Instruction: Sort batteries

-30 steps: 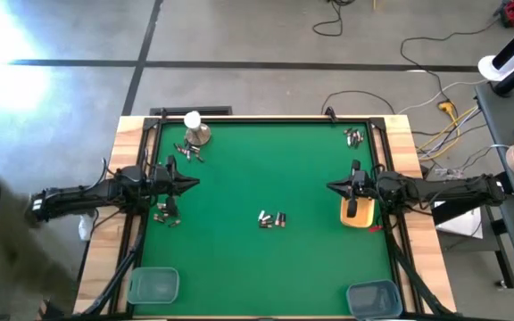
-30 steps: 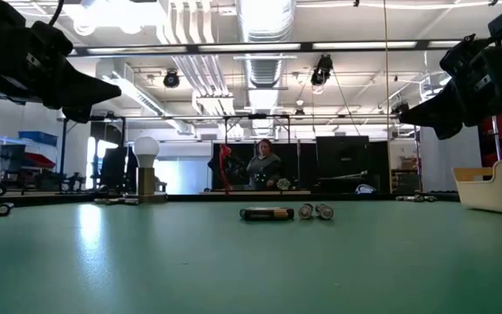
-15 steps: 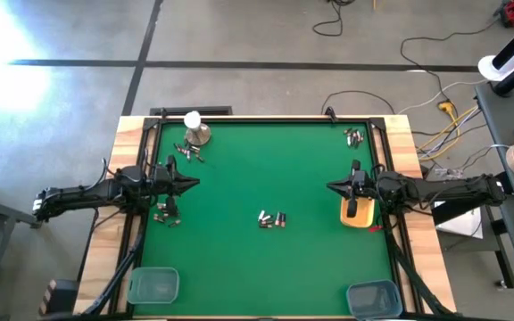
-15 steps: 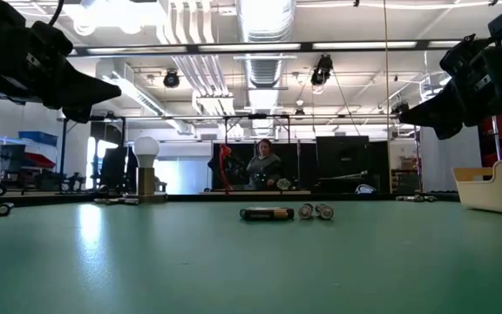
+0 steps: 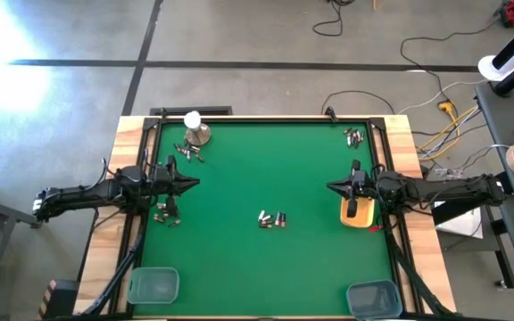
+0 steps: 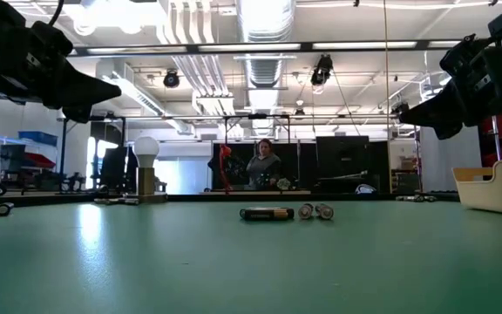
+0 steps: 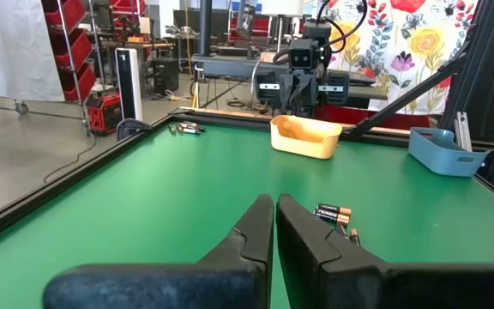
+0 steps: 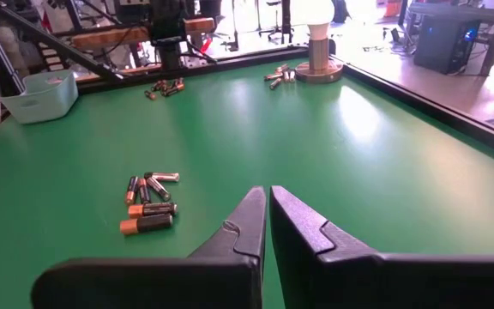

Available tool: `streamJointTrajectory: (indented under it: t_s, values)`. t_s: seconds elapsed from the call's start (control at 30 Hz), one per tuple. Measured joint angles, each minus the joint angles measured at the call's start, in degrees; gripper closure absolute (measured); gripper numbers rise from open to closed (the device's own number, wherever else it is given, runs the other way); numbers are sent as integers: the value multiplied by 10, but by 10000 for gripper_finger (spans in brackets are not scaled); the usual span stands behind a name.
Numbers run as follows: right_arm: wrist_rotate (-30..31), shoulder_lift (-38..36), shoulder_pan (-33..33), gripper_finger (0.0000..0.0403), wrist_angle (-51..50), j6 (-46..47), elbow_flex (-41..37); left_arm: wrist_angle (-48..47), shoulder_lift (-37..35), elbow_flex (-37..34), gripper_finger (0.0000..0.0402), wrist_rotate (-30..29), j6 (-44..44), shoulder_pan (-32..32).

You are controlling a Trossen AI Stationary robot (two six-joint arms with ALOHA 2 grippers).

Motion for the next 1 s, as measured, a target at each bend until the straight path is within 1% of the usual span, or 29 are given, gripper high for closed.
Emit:
streamJointTrajectory:
  t_s: [0.27,0.37,0.5,0.6,0.67,0.73,0.8,0.83,0.9,1.0]
  values:
    - [0,0,0,390,0,0,0,0,0,0,401,0,0,0]
    - [2,0,0,390,15,8,0,0,0,0,401,0,0,0]
    - [2,0,0,390,71,80,0,0,0,0,401,0,0,0]
    - [2,0,0,390,90,86,0,0,0,0,401,0,0,0]
    - [1,4,0,390,110,132,1,0,0,0,401,0,0,0]
    - [1,9,5,390,103,173,14,0,0,0,401,0,0,0]
    - [5,29,23,390,88,179,45,0,0,0,401,0,0,0]
    - [21,46,35,390,73,179,63,0,0,0,401,0,0,0]
    - [72,90,64,390,36,167,106,0,0,0,401,0,0,0]
    - [142,183,109,390,0,134,162,0,0,0,402,0,0,0]
